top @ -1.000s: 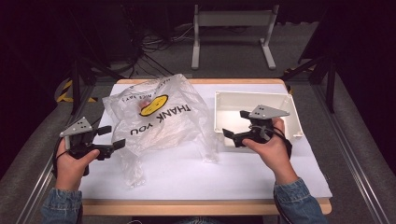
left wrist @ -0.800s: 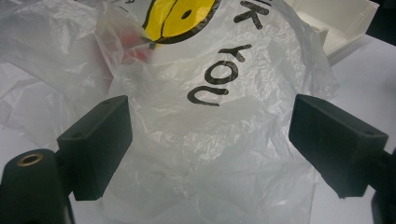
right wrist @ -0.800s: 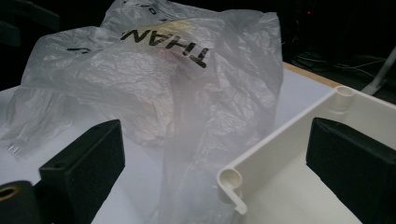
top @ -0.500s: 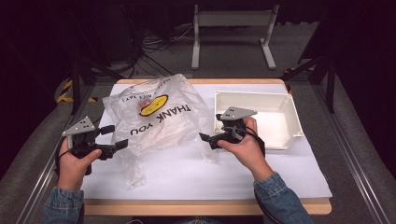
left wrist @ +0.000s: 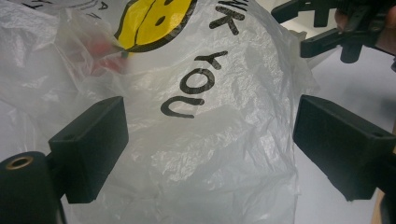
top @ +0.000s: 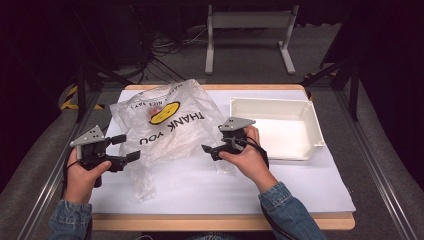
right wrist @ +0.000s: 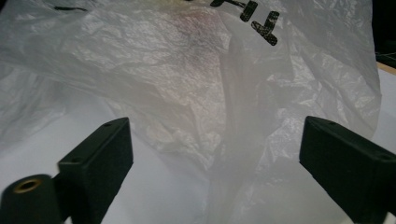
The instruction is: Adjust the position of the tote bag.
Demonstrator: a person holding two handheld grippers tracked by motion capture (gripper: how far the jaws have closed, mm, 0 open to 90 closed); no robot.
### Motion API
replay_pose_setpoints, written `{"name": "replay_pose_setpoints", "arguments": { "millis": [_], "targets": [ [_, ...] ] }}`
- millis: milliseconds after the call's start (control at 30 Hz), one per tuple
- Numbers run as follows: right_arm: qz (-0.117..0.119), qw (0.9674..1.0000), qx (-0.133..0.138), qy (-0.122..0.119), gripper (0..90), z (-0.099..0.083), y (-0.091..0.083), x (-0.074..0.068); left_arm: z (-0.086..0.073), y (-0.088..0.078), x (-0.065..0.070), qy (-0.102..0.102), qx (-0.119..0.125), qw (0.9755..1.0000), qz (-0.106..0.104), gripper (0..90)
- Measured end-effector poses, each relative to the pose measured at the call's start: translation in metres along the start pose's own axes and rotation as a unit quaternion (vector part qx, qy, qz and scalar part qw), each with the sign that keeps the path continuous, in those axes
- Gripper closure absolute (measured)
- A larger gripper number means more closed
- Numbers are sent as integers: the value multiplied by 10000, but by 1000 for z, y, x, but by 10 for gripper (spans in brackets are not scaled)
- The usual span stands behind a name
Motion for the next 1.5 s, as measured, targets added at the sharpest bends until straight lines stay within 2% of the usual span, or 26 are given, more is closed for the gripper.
{"name": "replay_pose_setpoints", "arguments": {
  "millis": [67,100,267,300,367,533,600,733,833,933,1100,1300,1400,1433,1467,1500],
  "targets": [
    [-170,9998,-61,-90,294,-1,2,4,0,1,1,25,8,10000,-16,110],
    [-181,9997,-87,-112,380,-2,2,4,0,1,1,32,8,10000,-6,109],
    [105,9994,-308,-64,784,-7,3,2,0,1,3,64,11,10000,-48,106],
    [156,9993,-316,-109,838,-7,2,1,0,1,3,76,6,10000,-50,106],
    [215,9991,-337,-166,890,-7,1,-2,0,1,4,85,4,9999,-58,105],
    [370,9988,-280,-182,900,-3,-4,-14,2,2,10,166,17,9998,-127,100],
    [432,9986,-250,-191,900,-1,-6,-19,3,3,13,314,28,9993,-177,86],
    [525,9983,-211,-143,900,1,-8,-24,5,6,20,450,88,9988,-172,56],
    [588,9981,-142,-93,900,4,-11,-27,5,10,28,774,31,9970,-57,31],
    [643,9979,-101,-66,900,6,-12,-30,5,16,36,833,-11,9965,-111,25],
    [750,9971,-76,-93,900,8,-13,-37,-5,31,41,1127,-337,9930,61,31],
    [845,9964,-26,-96,900,11,-15,-42,-14,40,40,1248,-579,9904,145,46],
    [910,9958,-33,-76,900,11,-15,-44,-17,42,38,1282,-649,9893,246,87],
    [931,9956,-41,-83,900,11,-15,-45,-19,44,33,1303,-699,9883,378,115],
    [945,9955,-40,-83,900,11,-15,-46,-20,43,32,1282,-720,9885,344,153],
    [957,9954,-48,-77,900,11,-15,-47,-21,42,30,1263,-729,9889,298,240]
  ]
}}
Point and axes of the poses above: each handheld gripper's, and its own axes: y roughly forward along the jaws, z roughly out of its top, x roughly to its right, the point moved 8 cm from there along y, roughly forward along the jaws, and after that the axes turned 13 degrees about z, right-handed, at the moved point
